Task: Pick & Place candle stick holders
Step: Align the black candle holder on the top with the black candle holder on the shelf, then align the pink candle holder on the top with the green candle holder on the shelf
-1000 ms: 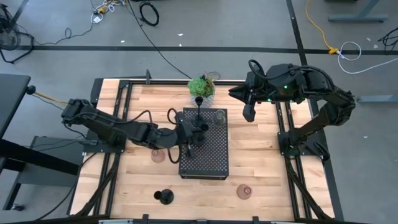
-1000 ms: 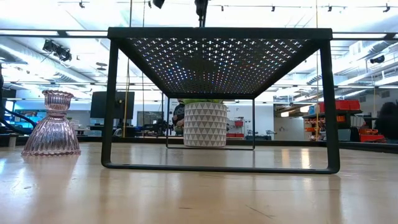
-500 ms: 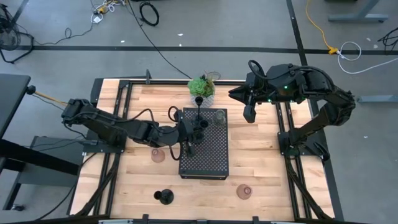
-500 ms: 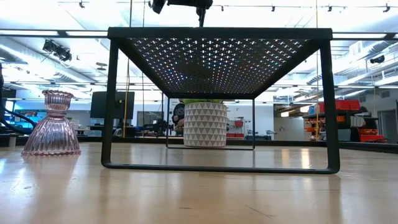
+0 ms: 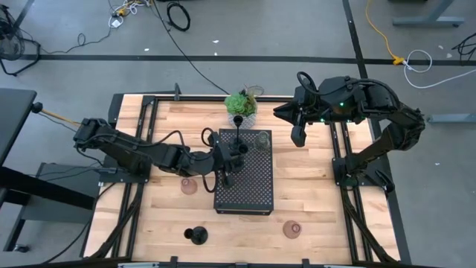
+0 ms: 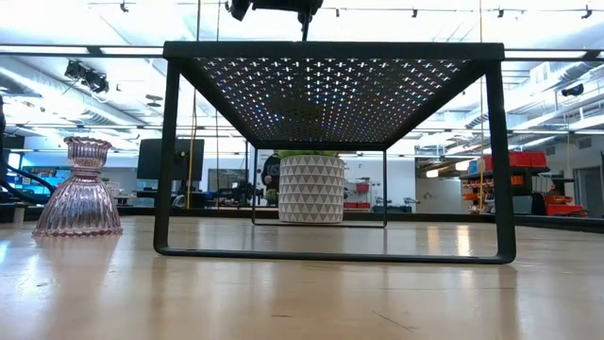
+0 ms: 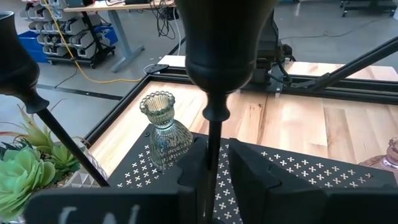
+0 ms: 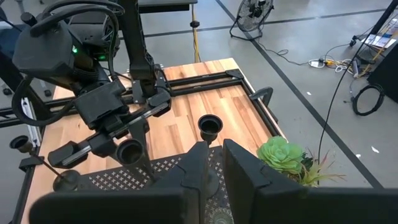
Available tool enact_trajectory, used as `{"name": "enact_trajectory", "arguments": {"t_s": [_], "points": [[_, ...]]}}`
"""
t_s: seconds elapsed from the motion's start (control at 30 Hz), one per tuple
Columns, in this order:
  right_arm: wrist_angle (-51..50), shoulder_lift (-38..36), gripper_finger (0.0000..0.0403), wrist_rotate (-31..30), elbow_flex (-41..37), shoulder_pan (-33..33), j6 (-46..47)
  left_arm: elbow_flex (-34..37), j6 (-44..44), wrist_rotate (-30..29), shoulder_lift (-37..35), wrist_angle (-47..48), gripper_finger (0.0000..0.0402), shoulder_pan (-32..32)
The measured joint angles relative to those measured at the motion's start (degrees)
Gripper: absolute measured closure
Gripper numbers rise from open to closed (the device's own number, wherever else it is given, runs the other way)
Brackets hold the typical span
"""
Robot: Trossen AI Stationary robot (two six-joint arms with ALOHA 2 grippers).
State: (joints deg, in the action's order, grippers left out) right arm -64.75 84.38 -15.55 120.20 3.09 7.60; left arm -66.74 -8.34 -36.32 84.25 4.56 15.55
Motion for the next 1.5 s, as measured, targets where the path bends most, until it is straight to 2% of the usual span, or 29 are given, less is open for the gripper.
{"name": "enact_trajectory", "arguments": {"t_s": [0.5, 0.67, 1.03, 1.13, 1.27, 1.4, 1.5], "points": [[0.0, 0.0, 0.0355, 0.0, 0.0, 0.0, -0.57, 0.09, -0.04, 0.39, -0.65, -0.81, 0.0242, 0.0], [-0.02, 0.0, 0.0355, -0.02, 0.0, 0.0, -0.59, 0.09, 0.05, -0.45, -1.24, -0.29, 0.0235, 0.0], [-0.04, -0.02, 0.0355, -0.02, 0.0, 0.0, -0.64, -0.02, 0.66, -2.72, -7.78, 4.1, 0.0234, 0.0], [-0.04, -0.02, 0.0355, -0.02, 0.0, 0.0, -0.7, 0.06, 0.58, -2.89, -8.8, 6.99, 0.0234, 0.09], [-0.04, -0.02, 0.0355, -0.02, 0.0, 0.0, -0.74, 0.04, -1.97, -2.25, -11.03, 15.95, 0.0234, 0.51], [-0.02, -0.02, 0.0355, -0.02, 0.0, 0.0, -0.72, 0.04, -9.9, 0.47, -14.4, 27.78, 0.0234, 1.91], [0.02, -0.02, 0.0355, -0.02, 0.0, 0.0, -0.58, 0.0, -18.87, 5.86, -17.36, 37.96, 0.0234, 3.69]]}}
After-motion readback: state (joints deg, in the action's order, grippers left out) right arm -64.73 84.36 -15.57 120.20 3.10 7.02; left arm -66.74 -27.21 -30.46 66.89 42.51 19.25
